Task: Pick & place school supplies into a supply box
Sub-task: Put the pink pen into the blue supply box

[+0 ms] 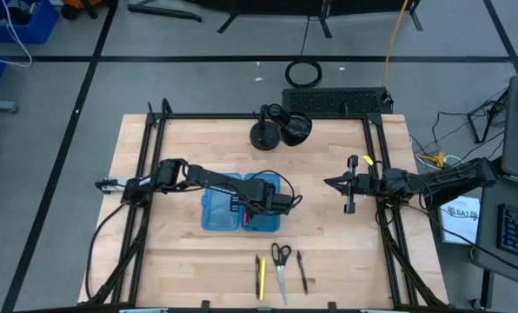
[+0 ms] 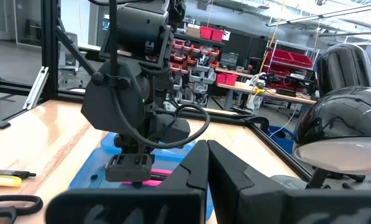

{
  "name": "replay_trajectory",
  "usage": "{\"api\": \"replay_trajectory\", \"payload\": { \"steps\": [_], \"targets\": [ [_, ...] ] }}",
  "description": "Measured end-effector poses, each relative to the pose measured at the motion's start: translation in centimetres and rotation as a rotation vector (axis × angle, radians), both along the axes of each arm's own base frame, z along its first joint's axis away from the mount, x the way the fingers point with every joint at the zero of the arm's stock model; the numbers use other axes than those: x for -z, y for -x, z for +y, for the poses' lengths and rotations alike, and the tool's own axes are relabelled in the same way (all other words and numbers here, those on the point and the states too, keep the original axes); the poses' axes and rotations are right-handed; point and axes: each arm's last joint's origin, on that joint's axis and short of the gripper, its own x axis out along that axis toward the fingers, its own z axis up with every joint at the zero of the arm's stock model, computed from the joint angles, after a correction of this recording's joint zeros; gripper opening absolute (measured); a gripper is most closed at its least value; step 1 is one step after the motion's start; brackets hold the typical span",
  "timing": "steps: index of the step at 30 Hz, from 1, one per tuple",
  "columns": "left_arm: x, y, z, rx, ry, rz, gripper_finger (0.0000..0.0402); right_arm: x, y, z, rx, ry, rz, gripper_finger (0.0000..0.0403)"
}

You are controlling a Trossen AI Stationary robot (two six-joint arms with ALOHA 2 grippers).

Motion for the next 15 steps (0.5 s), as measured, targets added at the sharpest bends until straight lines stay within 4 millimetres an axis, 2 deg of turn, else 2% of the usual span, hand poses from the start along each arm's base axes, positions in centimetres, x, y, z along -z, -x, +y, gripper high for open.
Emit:
{"api": "replay_trajectory", "payload": {
  "steps": [6, 11, 15],
  "targets": [
    [-0.1, 0.0, 0.1, 0.010, -0.039, -0.003, 0.0118, 0.0, 0.0, 0.0, 0.000, 0.000, 0.000, 0.0000],
    [-0.5, 0.1, -0.2, 0.041, -0.040, -0.009, 0.0147, 0.0, 0.0, 0.0, 0.000, 0.000, 0.000, 0.0000],
    [-2.3, 0.2, -0.5, 0.074, -0.041, -0.038, 0.0153, 0.0, 0.0, 0.0, 0.000, 0.002, 0.000, 0.0000]
  ]
}}
